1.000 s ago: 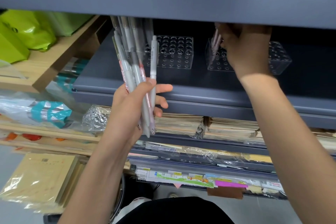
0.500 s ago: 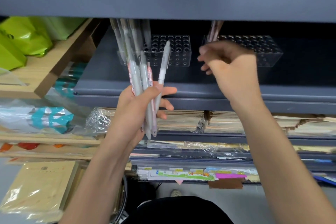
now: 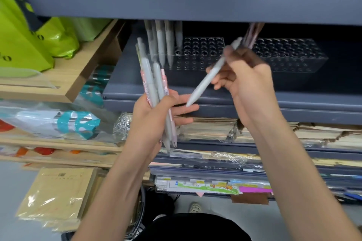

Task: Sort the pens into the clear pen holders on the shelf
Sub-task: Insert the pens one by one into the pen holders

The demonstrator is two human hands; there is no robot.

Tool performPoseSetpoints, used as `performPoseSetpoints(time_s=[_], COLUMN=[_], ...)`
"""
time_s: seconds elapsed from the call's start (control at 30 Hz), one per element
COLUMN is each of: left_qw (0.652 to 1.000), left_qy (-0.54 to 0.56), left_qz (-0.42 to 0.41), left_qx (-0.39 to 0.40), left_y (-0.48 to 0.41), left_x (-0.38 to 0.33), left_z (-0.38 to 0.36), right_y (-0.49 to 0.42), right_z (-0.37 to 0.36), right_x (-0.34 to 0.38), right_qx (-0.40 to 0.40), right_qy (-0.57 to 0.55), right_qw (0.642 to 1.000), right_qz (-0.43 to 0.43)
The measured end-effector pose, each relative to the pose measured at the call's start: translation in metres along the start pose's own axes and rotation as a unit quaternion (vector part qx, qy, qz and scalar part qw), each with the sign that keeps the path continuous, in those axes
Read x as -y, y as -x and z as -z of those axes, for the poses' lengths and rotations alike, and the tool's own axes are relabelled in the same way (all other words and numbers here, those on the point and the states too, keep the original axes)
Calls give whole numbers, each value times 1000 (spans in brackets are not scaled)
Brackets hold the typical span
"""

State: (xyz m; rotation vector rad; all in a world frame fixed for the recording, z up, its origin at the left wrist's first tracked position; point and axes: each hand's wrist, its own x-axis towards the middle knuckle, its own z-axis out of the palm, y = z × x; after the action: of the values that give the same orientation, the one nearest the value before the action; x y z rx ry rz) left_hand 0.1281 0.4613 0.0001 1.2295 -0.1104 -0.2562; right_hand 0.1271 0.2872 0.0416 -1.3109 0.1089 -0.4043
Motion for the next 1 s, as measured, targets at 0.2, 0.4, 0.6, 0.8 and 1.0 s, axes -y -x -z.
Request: performPoseSetpoints(time_s=[0.2,0.4,0.6,0.8,1.0], left_qw=[996,994,992,992,990], left_qy=[-32,-77,-70,-54,-59], left_qz=[-48,-44,-50,-60,-51], left_qx=[-68,-69,-87,-100,-119], left_y=[-5,-7,-4,-3,1], left_x=[-9,-14,-21,-24,-23], left_z=[16,28,35,41,49], right_y=[-26,-57,-74,-84,-85], right_z=[-4,-20,-38,-49,-55], right_x=[1,-4,-15,-20,-19], right_qx=[-92,-114,-115,-22,-18], right_qy=[-41,-17,202,408,441], right_qw=[991,986,960,896,862], right_qz=[87,121,156,175,249])
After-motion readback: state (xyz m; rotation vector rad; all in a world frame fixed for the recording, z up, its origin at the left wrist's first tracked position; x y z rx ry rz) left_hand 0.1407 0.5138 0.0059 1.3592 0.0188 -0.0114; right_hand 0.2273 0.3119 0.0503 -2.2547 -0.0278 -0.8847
